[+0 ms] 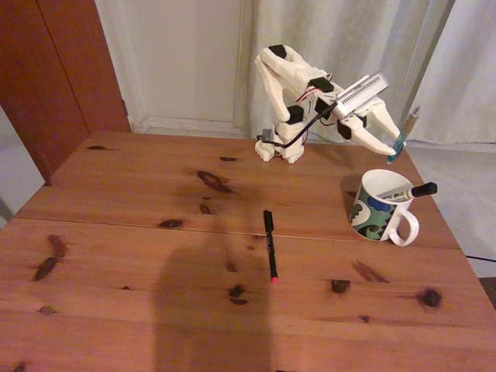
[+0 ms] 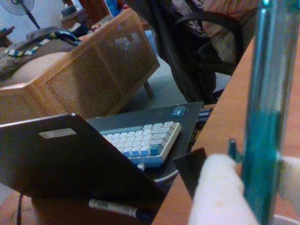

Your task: Clean up the desk and place the pens and markers into the cup

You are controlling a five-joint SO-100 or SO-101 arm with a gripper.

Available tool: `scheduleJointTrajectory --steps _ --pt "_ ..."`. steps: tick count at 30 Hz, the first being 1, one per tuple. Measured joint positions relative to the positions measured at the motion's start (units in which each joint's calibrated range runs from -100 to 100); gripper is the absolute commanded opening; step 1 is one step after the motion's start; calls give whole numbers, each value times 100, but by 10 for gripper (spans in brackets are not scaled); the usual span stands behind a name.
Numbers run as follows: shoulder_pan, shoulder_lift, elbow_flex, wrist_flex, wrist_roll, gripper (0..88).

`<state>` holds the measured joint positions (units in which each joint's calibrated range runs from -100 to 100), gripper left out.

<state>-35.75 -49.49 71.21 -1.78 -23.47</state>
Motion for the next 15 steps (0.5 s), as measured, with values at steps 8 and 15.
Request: scheduleJointTrajectory --steps 8,15 --pt "0 415 0 -365 0 6" --pt "139 686 110 -498 0 7"
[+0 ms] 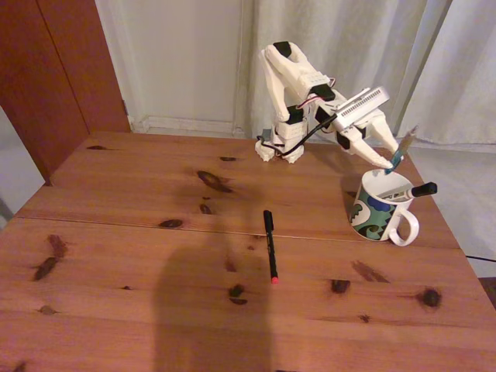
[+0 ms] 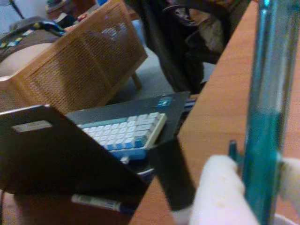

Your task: Clean up the desk and place the pens and markers into the cup

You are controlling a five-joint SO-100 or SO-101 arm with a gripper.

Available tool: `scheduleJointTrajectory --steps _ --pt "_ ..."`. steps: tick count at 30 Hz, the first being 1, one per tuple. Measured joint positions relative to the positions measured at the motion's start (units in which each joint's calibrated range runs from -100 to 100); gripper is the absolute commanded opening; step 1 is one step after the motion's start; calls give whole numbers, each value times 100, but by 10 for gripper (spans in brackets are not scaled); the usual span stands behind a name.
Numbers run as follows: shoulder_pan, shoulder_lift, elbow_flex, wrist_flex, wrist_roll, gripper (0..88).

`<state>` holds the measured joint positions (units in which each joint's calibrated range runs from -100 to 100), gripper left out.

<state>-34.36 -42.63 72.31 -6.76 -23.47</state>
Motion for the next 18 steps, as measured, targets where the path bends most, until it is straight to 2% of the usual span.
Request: scheduleJointTrajectory --steps 18 --pt "81 17 722 -17 0 12"
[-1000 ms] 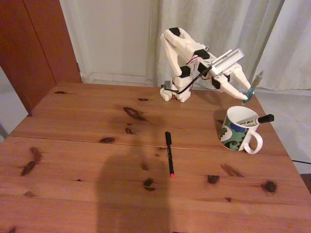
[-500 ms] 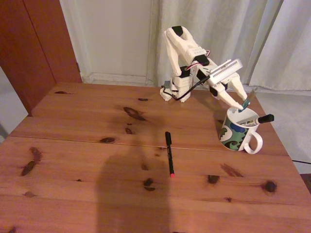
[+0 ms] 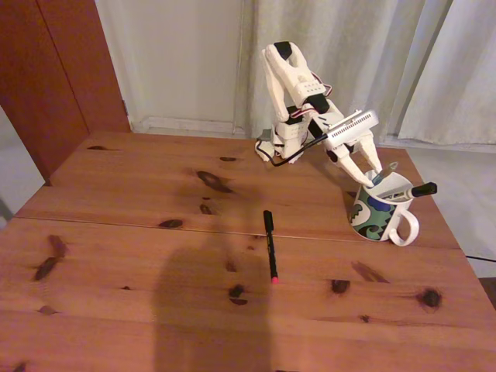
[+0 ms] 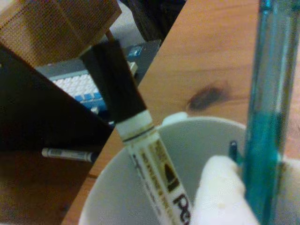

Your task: Clean up the desk and place the pens and markers into the cup

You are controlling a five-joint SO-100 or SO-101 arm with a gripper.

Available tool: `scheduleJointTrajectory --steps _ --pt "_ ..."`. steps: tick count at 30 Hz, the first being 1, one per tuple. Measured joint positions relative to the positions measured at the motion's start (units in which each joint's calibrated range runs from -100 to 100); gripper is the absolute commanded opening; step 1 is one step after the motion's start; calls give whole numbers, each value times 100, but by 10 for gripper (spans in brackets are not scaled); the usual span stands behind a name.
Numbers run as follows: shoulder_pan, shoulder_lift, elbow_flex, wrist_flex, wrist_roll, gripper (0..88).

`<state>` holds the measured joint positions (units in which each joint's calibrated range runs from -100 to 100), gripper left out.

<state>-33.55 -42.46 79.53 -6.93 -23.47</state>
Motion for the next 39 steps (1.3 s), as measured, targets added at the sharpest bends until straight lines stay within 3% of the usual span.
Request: scheduleJointTrajectory --steps 4,11,24,32,39 --pt "110 0 8 0 -10 15" --pt "88 0 8 0 -10 111" --pt "213 0 8 0 -10 109" --pt "785 -271 -297 58 -10 109" --pt "1790 -331 -1410 2198 127 109"
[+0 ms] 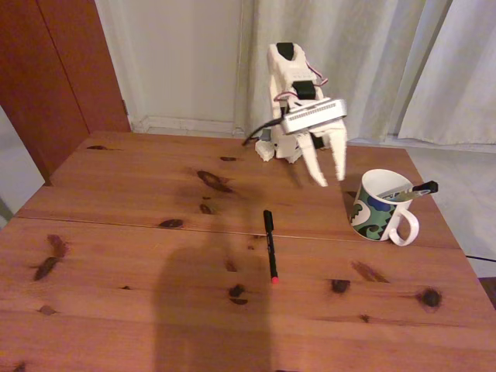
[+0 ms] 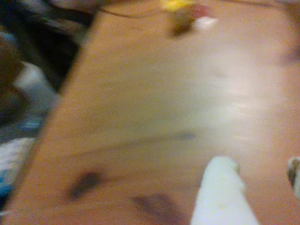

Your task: Clean up the desk and place the pens and markers into the cup

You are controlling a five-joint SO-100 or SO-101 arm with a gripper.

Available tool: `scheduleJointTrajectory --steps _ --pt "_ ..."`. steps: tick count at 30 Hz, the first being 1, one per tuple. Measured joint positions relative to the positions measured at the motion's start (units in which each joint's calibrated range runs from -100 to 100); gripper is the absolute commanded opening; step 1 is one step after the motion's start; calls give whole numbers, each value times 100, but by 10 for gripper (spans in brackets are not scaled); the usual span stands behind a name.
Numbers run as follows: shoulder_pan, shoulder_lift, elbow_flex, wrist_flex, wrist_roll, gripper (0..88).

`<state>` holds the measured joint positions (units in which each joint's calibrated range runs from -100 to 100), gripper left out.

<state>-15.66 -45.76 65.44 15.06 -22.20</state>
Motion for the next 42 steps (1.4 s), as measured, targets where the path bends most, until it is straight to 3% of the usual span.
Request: scheduleJointTrajectory --steps 6,13,25,42 --pt "506 -8 -756 2215 234 109" --pt "851 280 -875 3194 620 109" --pt "1716 1398 -1130 3293 1402 109" --pt "1635 4085 -3439 3293 1451 109"
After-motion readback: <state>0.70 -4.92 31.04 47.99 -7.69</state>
